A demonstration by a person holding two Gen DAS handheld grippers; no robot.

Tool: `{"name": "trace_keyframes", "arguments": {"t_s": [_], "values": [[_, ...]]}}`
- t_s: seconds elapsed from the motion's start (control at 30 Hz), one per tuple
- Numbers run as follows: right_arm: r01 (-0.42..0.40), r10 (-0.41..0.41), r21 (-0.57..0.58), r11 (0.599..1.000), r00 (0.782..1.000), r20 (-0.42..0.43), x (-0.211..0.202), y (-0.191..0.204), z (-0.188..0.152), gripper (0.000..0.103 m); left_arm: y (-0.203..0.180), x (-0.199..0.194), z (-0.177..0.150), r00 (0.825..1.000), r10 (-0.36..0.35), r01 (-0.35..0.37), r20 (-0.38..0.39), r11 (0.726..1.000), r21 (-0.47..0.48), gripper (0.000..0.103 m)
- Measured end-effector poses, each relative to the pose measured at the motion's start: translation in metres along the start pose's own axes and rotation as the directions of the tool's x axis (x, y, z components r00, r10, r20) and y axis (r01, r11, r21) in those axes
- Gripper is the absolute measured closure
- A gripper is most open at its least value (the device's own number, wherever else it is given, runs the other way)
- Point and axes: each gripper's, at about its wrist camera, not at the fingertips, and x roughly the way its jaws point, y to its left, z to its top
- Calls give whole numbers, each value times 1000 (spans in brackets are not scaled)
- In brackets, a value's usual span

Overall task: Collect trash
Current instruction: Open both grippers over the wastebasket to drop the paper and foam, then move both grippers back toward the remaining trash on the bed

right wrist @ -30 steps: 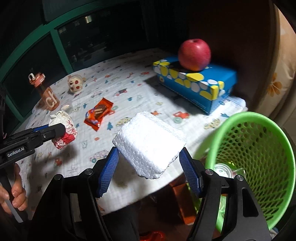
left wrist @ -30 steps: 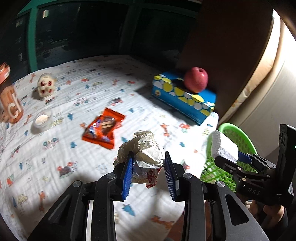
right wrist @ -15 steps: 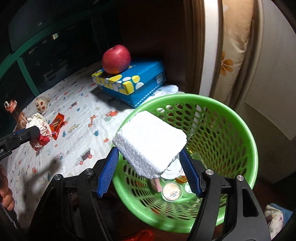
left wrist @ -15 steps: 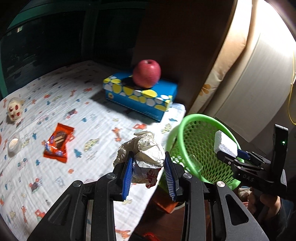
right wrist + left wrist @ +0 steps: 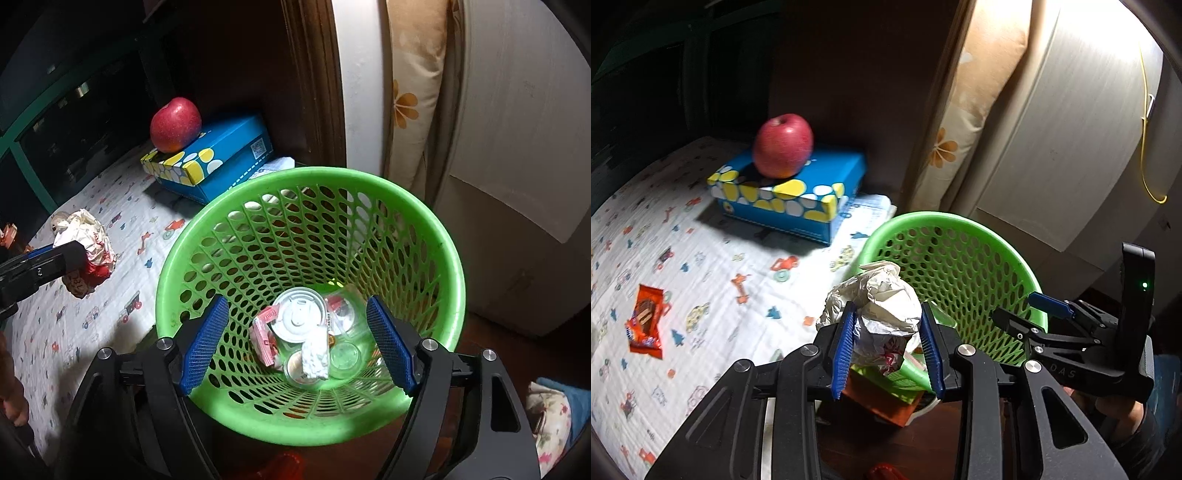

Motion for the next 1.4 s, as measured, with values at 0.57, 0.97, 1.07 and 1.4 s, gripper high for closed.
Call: {"name": "trace_keyframes", "arguments": {"t_s": [0.57,0.97,1.07,1.4], "values": [[14,-15,51,999,1000,8,-16,-30,-16,26,-36,59,1,995,-45,49,-94,998,41,48],[-15,15,14,1000,1000,18,-18,-11,-14,24,-6,35,-8,998,49,-48,-41,999,16,22],[-31,32,-12,999,999,23,-18,2,-10,24,5,23,-9,996,84,-83,-20,996,6,16],[-91,93,-106,990,995,22,-12,55,3,23,59,-16,-20,982,187,-184,19,979,-89,7]]}}
